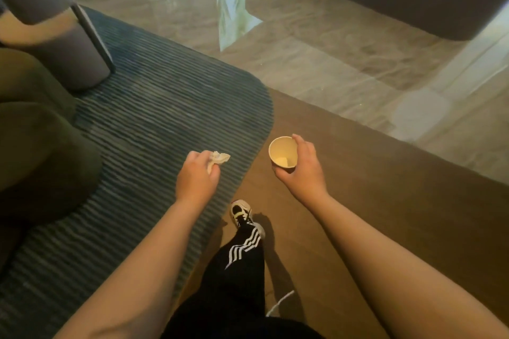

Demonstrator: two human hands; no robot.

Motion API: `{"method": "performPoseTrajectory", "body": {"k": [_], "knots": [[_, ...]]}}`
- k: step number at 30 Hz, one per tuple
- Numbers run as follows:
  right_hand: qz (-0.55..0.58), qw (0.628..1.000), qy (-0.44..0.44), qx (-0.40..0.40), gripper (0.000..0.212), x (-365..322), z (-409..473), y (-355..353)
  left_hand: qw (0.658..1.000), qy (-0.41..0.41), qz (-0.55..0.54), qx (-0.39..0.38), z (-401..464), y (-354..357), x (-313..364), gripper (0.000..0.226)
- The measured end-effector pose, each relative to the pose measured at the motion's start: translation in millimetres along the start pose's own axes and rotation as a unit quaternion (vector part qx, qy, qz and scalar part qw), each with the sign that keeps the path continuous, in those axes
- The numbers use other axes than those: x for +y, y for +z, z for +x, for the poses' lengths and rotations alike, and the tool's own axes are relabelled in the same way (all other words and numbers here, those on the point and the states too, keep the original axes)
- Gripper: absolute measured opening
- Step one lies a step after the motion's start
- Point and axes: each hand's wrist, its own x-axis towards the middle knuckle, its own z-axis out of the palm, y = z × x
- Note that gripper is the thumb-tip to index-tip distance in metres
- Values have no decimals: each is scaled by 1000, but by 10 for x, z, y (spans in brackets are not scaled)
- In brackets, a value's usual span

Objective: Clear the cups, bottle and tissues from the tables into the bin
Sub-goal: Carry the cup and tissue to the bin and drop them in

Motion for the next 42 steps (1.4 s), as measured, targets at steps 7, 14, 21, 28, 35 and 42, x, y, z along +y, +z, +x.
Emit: {"method": "performPoseTrajectory", "body": {"k": [7,14,21,28,35,42], "knots": [[0,999,-24,-41,85,-117,2468,307,999,-39,-19,10,2284,249,117,22],[28,995,-34,-85,86,-525,4488,653,995,-82,-45,42,4166,118,286,22],[34,991,-89,-97,82,-776,6534,1328,990,-104,-2,92,6013,254,159,12],[37,979,-102,-173,86,-1098,9235,1960,978,-186,15,97,8413,328,187,21],[38,964,-139,-224,86,-1747,11314,2362,961,-233,15,152,10370,-12,145,19],[22,945,-199,-259,85,-2443,12845,3356,947,-259,8,189,11988,-235,-422,20]]}}
